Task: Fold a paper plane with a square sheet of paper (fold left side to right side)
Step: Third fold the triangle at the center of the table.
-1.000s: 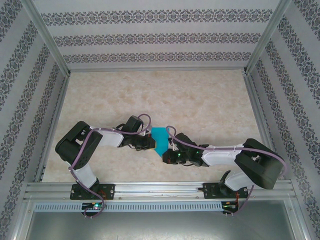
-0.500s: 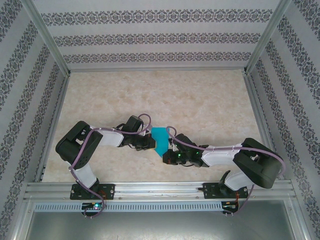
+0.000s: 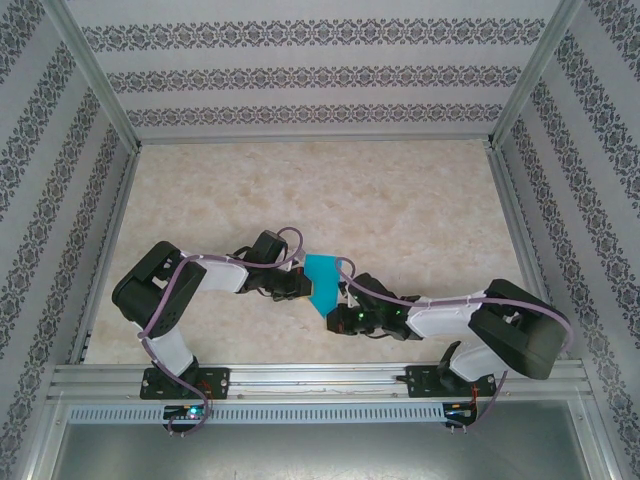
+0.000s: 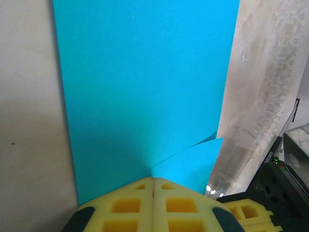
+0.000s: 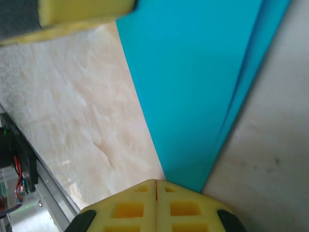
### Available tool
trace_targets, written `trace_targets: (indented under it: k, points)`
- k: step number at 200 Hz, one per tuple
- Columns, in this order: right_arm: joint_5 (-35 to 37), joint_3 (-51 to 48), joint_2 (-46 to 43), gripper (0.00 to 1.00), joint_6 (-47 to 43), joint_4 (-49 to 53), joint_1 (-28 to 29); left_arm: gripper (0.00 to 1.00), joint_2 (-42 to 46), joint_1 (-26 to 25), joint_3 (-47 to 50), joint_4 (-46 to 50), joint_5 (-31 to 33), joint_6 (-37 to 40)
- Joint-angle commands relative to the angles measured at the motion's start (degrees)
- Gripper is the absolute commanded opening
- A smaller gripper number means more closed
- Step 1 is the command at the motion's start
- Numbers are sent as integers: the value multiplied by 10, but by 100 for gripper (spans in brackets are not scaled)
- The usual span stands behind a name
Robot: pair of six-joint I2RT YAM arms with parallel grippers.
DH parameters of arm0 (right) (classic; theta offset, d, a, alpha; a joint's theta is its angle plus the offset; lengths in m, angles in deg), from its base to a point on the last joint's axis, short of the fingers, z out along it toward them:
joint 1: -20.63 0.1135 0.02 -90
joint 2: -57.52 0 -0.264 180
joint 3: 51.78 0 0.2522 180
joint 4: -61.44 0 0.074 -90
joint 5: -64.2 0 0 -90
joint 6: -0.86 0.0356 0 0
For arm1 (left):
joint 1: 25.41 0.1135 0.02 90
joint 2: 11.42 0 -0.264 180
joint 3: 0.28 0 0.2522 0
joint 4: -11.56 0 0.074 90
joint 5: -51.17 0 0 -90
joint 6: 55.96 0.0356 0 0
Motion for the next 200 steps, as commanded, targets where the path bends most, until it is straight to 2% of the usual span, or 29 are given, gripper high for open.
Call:
trace_targets:
  k: [1, 50, 72, 150, 200]
  points:
    - [-21, -22, -22, 0, 11, 48, 9, 0, -30, -6, 2, 20, 66, 14]
    - [-9, -11, -132, 0, 3, 94, -4, 0, -25, -6, 4, 18, 66, 11]
    - [1, -2, -150, 0, -5, 95, -17, 0, -23, -6, 8, 9, 66, 2]
    - [42, 103, -1, 0, -40, 87, -19, 0, -23, -7, 10, 5, 66, 0]
    - [51, 91, 32, 0, -30, 97, -19, 0, -17, -7, 6, 9, 64, 1]
